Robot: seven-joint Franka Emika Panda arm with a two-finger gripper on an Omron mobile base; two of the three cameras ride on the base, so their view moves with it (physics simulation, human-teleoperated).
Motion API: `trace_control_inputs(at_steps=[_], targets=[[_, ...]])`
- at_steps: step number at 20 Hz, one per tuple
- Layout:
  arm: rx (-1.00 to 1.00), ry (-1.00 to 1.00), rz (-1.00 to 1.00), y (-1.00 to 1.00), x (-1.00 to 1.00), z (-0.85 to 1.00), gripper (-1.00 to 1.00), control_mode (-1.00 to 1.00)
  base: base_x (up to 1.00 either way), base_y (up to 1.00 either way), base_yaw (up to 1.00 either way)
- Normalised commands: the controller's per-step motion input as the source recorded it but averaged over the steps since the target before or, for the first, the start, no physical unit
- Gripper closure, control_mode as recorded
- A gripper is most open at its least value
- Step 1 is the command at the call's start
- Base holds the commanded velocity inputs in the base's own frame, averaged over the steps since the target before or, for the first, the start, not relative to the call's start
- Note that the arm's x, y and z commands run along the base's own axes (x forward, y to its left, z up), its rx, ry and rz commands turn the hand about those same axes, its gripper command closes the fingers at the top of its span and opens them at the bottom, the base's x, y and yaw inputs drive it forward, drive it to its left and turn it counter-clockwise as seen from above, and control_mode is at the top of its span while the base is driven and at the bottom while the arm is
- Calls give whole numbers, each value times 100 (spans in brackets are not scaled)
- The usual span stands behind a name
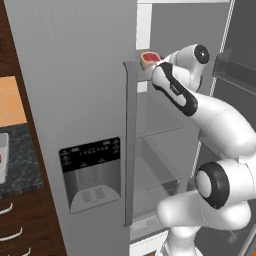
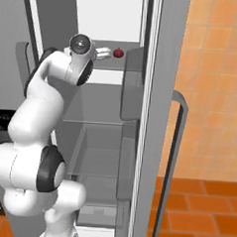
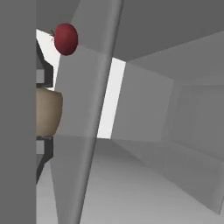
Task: Place one tomato and one steak in each tupperware on the nearby counter, to pack two identical lunches.
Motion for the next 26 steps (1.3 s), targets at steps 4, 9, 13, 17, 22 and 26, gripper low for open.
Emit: trace_control_inputs(at_steps=[4,9,13,17,22,26], targets=[[3,0,0,-32,-100,48,100,-100,0,0,0],[0,1,0,-11,-100,-3,100,-100,0,0,0],[0,-2,0,-10,-100,-29,100,-100,0,0,0],[0,-1,0,0,-100,-29,100,-100,0,0,0],[-3,0,0,1,-100,-19,100,-100,0,0,0],[-8,-1,4,28,-50,-17,100,100,-50,50,8]])
